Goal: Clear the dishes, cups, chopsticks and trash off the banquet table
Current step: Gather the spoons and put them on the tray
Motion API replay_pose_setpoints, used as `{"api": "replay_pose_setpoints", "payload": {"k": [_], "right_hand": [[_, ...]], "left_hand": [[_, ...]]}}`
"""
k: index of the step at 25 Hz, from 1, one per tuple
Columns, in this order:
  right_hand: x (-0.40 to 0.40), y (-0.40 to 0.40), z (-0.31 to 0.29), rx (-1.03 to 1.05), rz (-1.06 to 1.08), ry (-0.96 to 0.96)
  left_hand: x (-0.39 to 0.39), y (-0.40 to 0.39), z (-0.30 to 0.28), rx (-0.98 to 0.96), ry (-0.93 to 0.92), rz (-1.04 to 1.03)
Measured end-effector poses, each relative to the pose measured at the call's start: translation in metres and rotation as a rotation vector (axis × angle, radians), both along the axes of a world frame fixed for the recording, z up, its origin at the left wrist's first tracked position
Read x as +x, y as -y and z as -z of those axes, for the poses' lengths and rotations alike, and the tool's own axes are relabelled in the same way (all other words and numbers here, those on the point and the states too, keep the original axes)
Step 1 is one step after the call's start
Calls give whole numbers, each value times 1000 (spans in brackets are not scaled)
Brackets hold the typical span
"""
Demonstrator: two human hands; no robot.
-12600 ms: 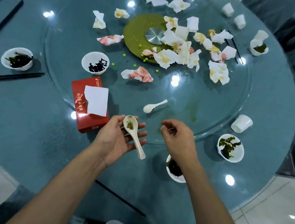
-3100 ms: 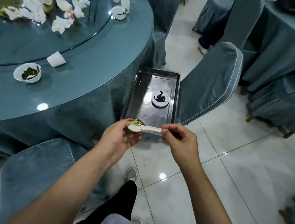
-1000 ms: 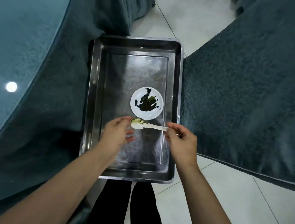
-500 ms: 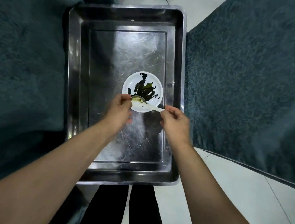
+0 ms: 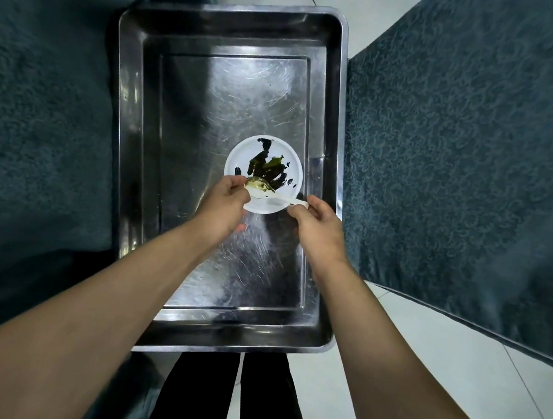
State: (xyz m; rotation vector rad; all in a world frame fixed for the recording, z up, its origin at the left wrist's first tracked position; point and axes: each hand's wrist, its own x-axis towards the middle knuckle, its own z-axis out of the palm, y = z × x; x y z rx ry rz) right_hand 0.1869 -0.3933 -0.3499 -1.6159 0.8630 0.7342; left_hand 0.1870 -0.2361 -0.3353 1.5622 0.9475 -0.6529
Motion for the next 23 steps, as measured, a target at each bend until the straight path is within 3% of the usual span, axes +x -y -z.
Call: {"api": "replay_pose_setpoints", "payload": {"k": [10,23], "right_hand": [[-7,-2,-40,-52,-103,123],[-44,-5,-170,-35,-278,386]], "left_hand": [[-18,-1,-30,49,77,59],[-78,9,-176,109,279,51]]}}
